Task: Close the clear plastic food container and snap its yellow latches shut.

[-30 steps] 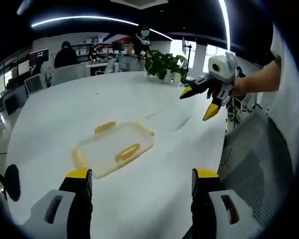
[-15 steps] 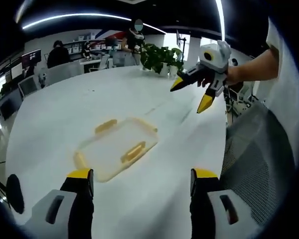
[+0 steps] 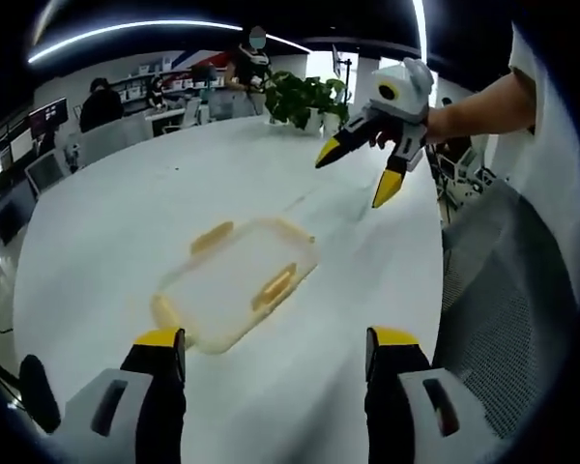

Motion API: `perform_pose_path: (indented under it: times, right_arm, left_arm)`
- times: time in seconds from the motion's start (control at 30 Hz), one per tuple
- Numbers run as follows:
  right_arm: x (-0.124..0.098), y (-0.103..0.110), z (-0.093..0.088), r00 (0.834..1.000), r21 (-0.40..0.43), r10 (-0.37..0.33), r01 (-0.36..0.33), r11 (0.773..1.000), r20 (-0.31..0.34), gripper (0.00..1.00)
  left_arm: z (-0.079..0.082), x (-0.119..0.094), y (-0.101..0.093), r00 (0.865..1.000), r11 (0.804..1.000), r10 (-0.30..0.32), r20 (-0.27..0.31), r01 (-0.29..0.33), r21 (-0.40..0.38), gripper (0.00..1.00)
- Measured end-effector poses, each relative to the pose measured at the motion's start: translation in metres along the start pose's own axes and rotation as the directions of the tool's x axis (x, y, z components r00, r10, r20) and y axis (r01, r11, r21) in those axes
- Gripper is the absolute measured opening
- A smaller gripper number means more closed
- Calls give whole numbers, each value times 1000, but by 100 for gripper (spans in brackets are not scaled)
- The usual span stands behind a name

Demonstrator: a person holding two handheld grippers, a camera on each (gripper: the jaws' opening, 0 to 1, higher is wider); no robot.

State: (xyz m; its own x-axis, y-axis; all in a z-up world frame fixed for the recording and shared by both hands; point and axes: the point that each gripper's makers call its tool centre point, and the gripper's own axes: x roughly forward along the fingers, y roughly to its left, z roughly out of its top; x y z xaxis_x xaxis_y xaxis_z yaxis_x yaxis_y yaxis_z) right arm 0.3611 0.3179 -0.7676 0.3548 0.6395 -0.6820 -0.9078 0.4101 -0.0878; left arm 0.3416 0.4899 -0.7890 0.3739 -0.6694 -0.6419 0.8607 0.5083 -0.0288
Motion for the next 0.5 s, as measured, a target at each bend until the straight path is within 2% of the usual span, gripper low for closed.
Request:
perform_pose_path:
  times: [0.03,0.27,0.5]
  right_arm:
    - [1,0,1,1000,-6,3,-3,1000,-2,60]
    - [13,-3,3,999,-57,32,-33,998,-29,59]
    - [26,-5,1,997,-66,53,-56,996,-52,59]
  left_arm:
    - [0,0,2,1000,1000,-1,-5,1,28,74]
    - [0,4,15,999,998,-14,-30,16,61,74]
    - [-2,6,27,998,993,-22,-60,28,111,73]
